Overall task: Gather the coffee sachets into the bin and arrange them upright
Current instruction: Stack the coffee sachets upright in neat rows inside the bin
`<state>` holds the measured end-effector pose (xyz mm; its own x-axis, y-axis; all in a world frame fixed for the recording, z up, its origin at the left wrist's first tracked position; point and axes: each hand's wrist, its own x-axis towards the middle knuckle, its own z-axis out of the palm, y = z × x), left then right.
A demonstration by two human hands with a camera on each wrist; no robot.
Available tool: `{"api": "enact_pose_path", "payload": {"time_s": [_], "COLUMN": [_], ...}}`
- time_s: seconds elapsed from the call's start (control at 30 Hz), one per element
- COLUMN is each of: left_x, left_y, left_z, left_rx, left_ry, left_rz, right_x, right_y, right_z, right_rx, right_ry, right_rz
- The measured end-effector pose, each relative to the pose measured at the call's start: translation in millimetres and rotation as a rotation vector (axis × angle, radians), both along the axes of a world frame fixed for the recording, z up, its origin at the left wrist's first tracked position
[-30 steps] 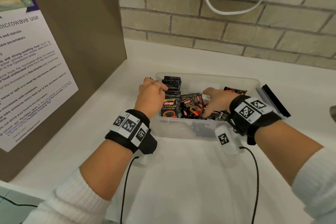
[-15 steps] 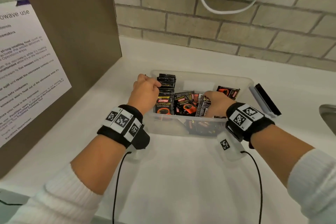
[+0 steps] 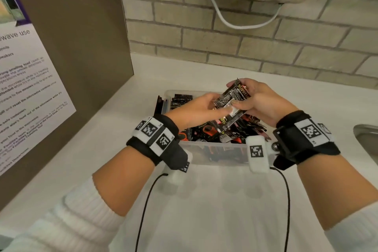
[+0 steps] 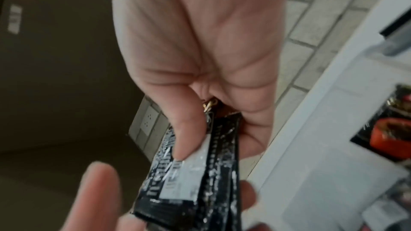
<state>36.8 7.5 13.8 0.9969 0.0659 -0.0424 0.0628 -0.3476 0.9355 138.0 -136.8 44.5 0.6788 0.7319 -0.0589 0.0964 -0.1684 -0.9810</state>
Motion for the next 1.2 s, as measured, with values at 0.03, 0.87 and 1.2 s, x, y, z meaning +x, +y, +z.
{"api": "enact_pose_path", "payload": {"time_s": [0.03, 0.87, 1.2], "left_x": [0, -9, -6], "left_y": [-1, 16, 20], "left_z": [-2, -30, -32], "left_rx": [-0.120, -0.593, -0.595], "left_ry": [0.043, -0.019, -0.137], "left_rz": [-0.060, 0.275, 0.432], "right_x": [-2, -22, -31], "right_y": [1, 36, 43], "right_z": [-1, -56, -67], "right_rx": [0.059, 0.492, 0.308], "right_ry": [0.054, 0.429, 0.178], "right_rz": [-0.003, -0.149, -0.370]}}
